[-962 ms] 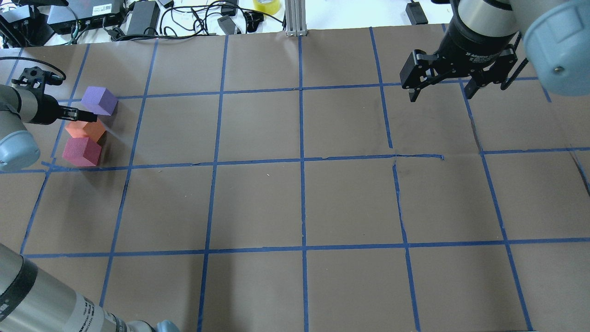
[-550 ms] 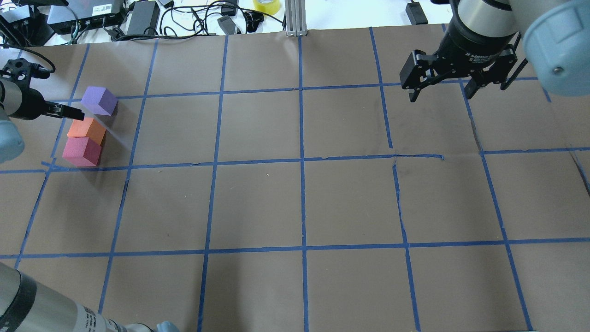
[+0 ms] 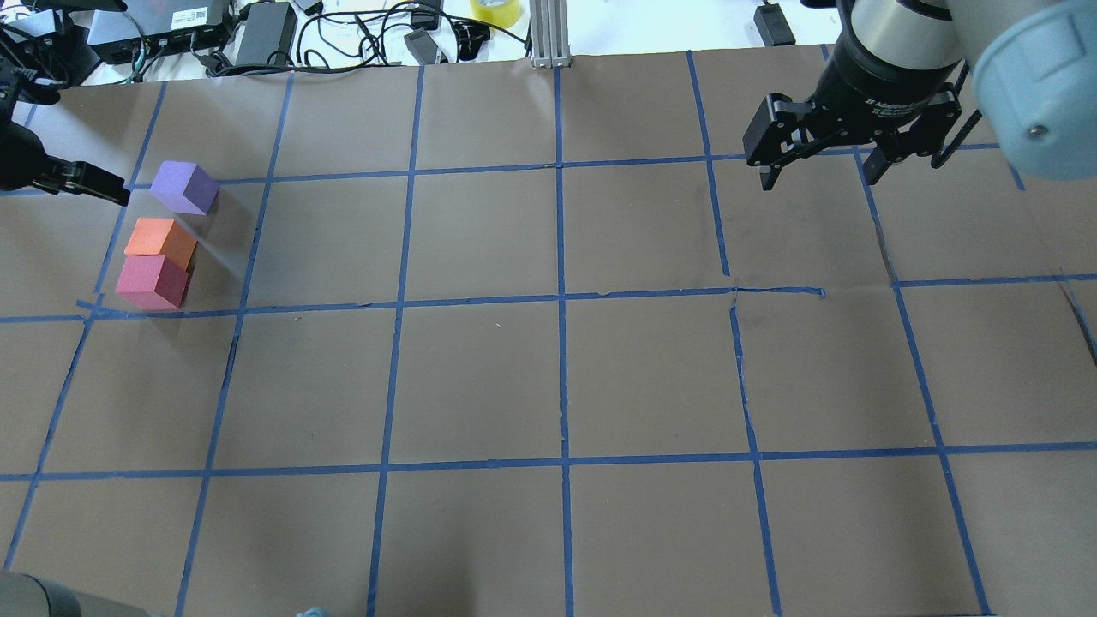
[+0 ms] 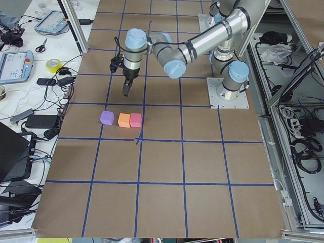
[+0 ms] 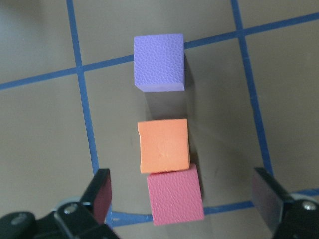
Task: Arrange blocks in a line
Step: 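Open the left gripper and raise it away from the cubes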
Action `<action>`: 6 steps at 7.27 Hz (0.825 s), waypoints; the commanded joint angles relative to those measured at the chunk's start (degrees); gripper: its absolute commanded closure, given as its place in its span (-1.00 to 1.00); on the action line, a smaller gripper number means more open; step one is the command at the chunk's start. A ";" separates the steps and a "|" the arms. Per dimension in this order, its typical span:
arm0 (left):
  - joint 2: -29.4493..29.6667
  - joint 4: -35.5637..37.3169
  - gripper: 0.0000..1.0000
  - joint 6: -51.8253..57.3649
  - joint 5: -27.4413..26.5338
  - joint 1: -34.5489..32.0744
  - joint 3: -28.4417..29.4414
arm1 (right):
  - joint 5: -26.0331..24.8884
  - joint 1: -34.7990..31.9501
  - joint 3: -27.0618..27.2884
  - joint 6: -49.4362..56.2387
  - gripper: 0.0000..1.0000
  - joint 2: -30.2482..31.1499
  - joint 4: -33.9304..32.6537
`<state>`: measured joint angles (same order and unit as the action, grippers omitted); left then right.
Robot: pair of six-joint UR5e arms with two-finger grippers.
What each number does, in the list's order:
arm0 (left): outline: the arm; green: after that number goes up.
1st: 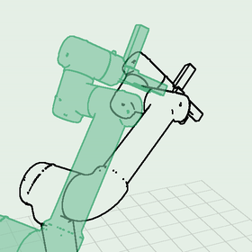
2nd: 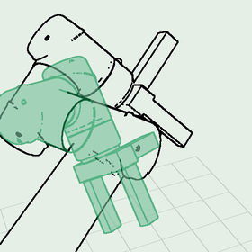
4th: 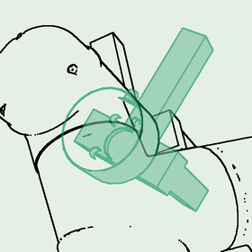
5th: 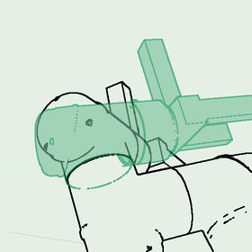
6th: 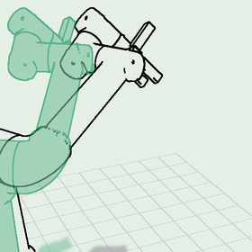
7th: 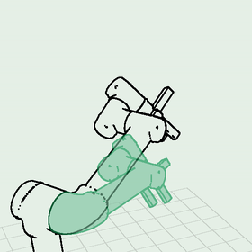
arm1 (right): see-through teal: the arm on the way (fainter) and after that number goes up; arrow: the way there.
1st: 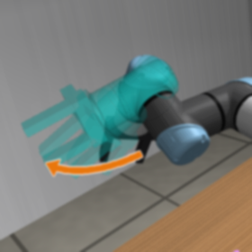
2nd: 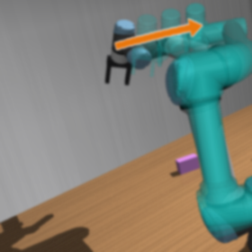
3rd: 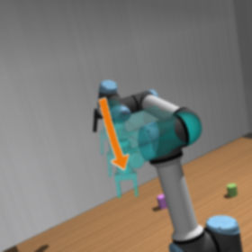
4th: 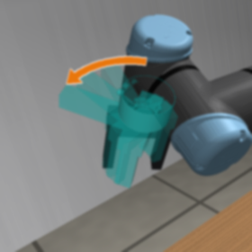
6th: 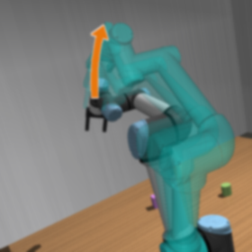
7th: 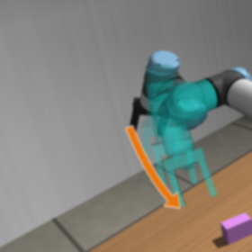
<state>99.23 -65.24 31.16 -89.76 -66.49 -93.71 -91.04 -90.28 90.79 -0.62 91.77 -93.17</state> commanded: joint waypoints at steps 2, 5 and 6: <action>-9.54 -18.47 -1.00 -25.41 -2.88 -19.25 2.39 | -0.01 0.02 0.00 0.00 -1.00 0.08 -0.08; -15.19 -26.52 -1.00 -25.62 -6.22 -21.23 3.71 | -0.01 0.02 0.00 0.09 -1.00 0.08 0.01; -15.38 -26.43 -1.00 -26.67 -5.78 -21.49 3.53 | -0.01 0.02 0.00 0.09 -1.00 0.08 0.01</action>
<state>84.79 -91.09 5.42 -95.60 -87.54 -90.09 -91.05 -90.26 90.79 -0.54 91.84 -93.17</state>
